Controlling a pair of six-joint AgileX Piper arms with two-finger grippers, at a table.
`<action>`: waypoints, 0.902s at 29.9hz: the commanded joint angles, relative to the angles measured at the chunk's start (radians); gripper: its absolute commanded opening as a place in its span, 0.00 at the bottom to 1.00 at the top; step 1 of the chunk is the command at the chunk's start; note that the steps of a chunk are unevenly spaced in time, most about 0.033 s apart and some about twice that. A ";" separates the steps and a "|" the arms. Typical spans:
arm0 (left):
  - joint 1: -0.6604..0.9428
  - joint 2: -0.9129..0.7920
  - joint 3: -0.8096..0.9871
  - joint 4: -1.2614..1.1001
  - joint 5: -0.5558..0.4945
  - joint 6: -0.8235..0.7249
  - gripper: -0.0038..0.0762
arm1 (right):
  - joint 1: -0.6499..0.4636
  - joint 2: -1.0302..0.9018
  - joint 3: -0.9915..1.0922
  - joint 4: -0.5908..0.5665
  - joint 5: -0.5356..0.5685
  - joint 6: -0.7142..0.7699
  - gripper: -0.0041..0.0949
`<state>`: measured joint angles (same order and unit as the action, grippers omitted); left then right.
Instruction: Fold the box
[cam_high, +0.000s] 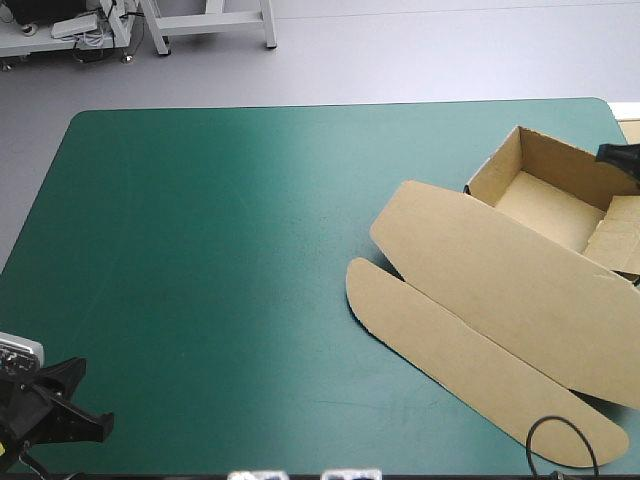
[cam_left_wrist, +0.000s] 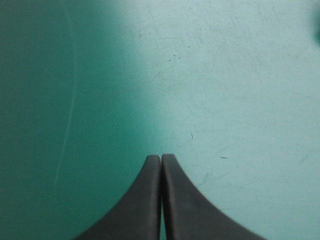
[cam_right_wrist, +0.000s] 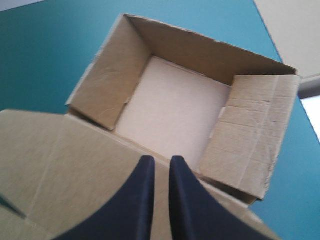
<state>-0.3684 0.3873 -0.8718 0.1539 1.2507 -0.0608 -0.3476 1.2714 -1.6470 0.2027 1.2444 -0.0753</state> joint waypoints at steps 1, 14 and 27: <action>-0.006 0.016 0.014 -0.008 -0.080 0.001 0.04 | 0.073 -0.211 0.096 0.037 0.005 -0.046 0.03; -0.006 -0.047 0.160 -0.135 -0.158 0.005 0.04 | 0.148 -0.925 0.755 0.009 -0.031 -0.056 0.03; -0.006 -0.243 0.304 -0.146 -0.089 -0.002 0.04 | 0.148 -1.081 1.042 0.078 -0.138 -0.064 0.03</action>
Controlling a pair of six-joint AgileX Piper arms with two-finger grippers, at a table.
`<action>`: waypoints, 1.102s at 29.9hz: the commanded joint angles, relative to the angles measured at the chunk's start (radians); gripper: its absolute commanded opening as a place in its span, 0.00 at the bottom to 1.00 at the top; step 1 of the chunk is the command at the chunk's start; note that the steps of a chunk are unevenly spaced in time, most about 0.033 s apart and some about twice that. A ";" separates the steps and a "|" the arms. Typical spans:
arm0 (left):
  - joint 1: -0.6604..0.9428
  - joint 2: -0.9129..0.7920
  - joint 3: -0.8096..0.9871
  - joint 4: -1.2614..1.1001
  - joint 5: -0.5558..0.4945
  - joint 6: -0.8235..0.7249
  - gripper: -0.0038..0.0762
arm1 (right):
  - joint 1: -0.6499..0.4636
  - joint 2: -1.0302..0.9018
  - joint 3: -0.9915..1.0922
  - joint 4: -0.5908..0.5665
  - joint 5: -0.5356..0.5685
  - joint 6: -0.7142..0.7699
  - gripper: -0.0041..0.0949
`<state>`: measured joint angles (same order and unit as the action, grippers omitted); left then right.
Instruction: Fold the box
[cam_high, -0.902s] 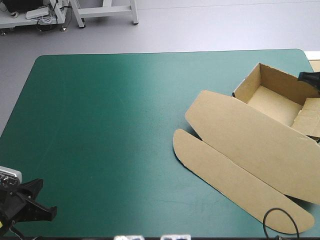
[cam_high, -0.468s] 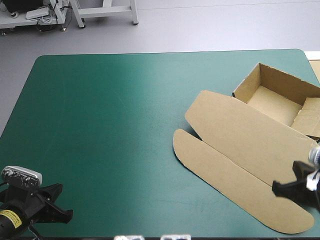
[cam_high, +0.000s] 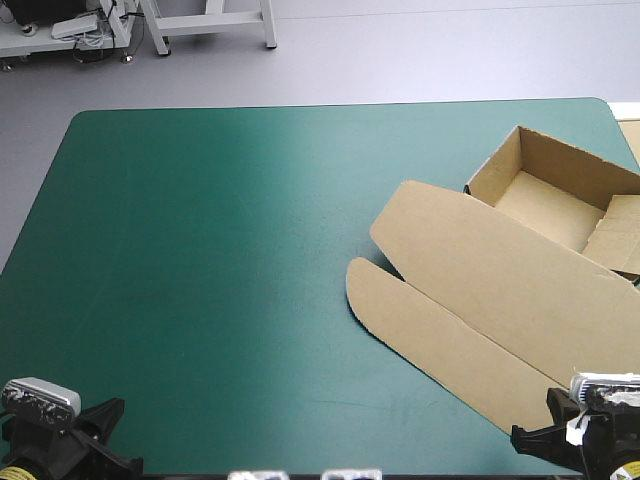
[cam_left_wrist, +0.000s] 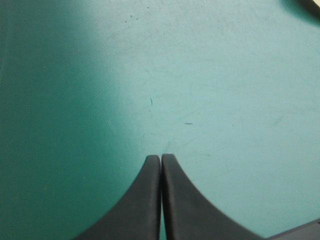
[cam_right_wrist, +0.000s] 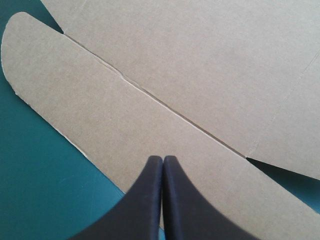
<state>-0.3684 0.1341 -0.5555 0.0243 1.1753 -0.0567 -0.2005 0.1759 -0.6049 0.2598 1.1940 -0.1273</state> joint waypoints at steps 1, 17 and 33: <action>-0.006 0.010 -0.008 -0.024 0.013 -0.006 0.04 | 0.001 0.015 0.005 0.027 -0.085 -0.010 0.03; -0.006 0.010 -0.005 -0.052 0.113 0.008 0.04 | 0.001 0.015 0.009 0.035 -0.074 -0.009 0.03; -0.006 0.010 -0.005 -0.052 0.113 0.008 0.04 | 0.001 0.015 0.009 0.035 -0.074 -0.009 0.03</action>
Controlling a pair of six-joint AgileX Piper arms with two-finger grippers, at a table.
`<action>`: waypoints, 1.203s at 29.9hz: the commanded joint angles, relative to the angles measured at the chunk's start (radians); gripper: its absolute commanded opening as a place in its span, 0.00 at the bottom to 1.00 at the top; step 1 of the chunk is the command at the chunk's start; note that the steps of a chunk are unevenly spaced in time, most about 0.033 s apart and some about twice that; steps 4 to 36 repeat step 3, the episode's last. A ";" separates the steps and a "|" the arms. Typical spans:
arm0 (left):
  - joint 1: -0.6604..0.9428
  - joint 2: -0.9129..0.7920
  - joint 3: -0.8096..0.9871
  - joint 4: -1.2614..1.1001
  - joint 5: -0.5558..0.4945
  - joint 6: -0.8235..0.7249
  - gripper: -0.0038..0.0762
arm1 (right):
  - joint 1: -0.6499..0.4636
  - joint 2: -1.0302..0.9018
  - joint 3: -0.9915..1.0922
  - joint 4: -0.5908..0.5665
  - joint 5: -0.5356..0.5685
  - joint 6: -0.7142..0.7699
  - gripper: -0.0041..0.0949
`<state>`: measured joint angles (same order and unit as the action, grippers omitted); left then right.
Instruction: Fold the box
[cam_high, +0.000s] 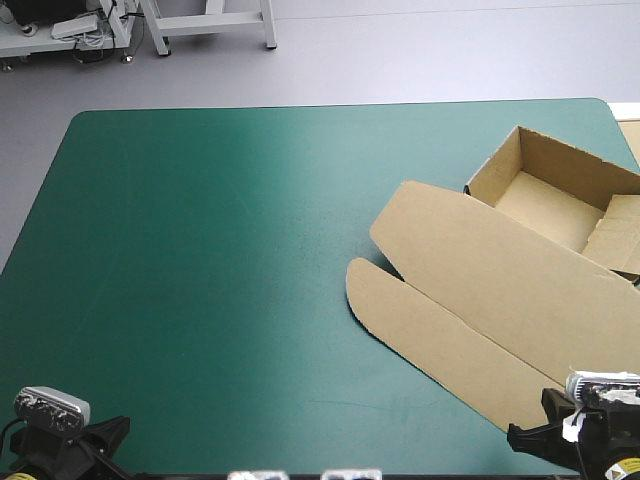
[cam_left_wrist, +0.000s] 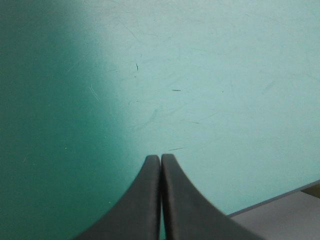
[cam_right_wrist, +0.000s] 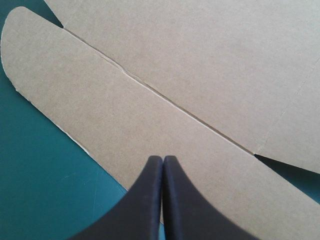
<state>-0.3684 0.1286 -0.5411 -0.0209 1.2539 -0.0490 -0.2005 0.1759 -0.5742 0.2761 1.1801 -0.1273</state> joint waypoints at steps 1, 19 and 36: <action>-0.006 0.016 -0.020 -0.007 0.034 0.000 0.04 | 0.001 0.015 -0.022 0.019 -0.060 -0.009 0.03; -0.006 0.016 -0.020 -0.007 0.034 0.000 0.04 | 0.001 0.015 -0.022 0.019 -0.060 -0.009 0.03; -0.006 0.016 -0.020 -0.007 0.034 0.000 0.04 | 0.001 0.015 -0.022 0.019 -0.060 -0.009 0.03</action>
